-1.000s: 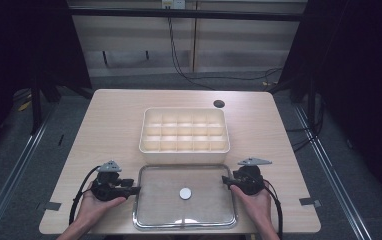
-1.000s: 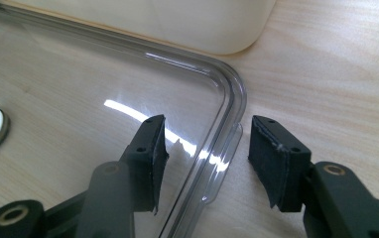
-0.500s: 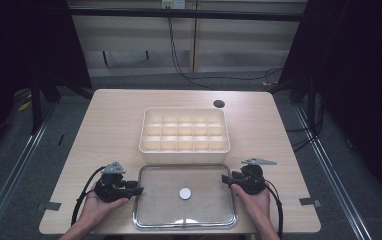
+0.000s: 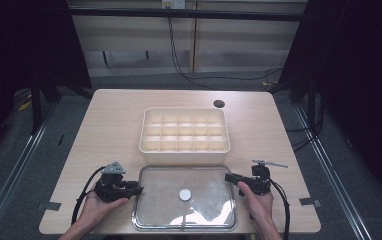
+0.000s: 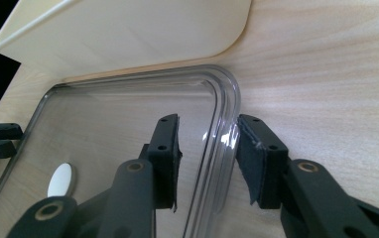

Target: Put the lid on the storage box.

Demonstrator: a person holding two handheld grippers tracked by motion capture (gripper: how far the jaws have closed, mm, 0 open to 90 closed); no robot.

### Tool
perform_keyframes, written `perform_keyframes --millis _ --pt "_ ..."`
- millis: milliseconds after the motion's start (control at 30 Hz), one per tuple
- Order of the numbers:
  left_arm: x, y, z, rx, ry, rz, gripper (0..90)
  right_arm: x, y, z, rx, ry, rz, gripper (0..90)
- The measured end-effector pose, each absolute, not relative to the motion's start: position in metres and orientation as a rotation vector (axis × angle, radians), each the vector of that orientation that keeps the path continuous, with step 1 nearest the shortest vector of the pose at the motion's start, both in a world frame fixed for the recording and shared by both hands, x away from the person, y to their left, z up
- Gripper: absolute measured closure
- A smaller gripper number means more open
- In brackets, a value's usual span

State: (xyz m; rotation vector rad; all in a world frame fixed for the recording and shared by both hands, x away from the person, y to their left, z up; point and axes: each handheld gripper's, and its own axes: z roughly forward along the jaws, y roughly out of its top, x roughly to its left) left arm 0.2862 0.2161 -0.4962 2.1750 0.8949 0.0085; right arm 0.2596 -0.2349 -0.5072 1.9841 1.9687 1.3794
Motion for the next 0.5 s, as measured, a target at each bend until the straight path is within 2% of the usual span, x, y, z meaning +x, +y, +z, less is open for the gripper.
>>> perform_keyframes --millis 400,467,500 --pt "0.287 0.217 -0.497 2.171 0.895 0.01 64.7 0.255 -0.24 -0.5 1.968 1.924 1.614 66.5" --pt "0.287 0.216 -0.497 2.163 0.887 -0.005 64.9 0.254 -0.237 -0.495 1.974 1.903 1.572 69.2" --pt "0.287 0.215 -0.497 2.163 0.88 -0.023 64.7 0.255 -0.242 -0.481 1.9 1.852 1.624 71.0"
